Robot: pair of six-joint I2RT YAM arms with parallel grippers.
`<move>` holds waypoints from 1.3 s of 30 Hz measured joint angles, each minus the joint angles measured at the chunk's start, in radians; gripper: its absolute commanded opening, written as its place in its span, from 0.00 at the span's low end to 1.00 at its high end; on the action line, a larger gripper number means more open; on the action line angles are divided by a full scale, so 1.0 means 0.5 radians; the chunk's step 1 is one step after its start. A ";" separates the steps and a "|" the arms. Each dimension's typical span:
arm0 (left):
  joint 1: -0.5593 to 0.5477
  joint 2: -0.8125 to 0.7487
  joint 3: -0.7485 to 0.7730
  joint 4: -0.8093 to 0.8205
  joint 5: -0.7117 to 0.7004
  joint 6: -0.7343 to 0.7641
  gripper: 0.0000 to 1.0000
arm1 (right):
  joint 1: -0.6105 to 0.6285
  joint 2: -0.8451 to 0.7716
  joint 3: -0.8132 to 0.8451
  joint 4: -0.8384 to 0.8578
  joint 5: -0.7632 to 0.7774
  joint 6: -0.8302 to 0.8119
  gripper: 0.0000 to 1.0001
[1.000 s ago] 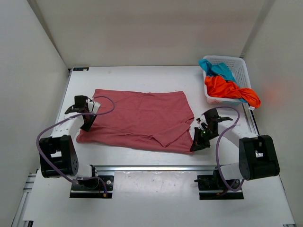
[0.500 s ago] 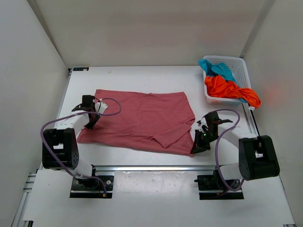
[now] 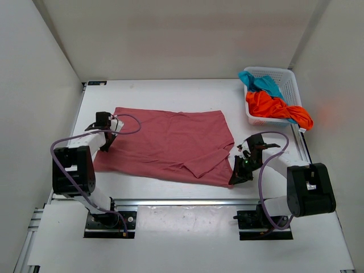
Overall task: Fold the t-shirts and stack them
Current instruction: Fold the flattened tshirt in 1/3 of the way
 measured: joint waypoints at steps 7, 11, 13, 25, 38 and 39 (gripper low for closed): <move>0.045 0.134 0.098 0.013 -0.050 -0.070 0.19 | -0.001 0.000 0.000 0.014 -0.030 0.002 0.00; 0.037 0.134 0.098 0.011 -0.097 -0.097 0.51 | -0.002 -0.005 0.000 0.014 -0.028 0.001 0.00; 0.089 0.133 0.112 -0.030 -0.106 -0.130 0.55 | -0.001 -0.005 0.000 0.013 -0.027 0.001 0.00; 0.269 -0.047 -0.066 -0.485 0.004 -0.314 0.57 | -0.005 -0.008 0.000 0.012 -0.022 0.000 0.00; 0.144 0.213 0.042 -0.568 -0.100 -0.335 0.00 | -0.005 -0.028 0.000 -0.004 0.000 0.003 0.00; 0.141 0.209 0.037 -0.564 -0.105 -0.327 0.00 | -0.013 -0.037 0.000 -0.011 0.005 0.008 0.00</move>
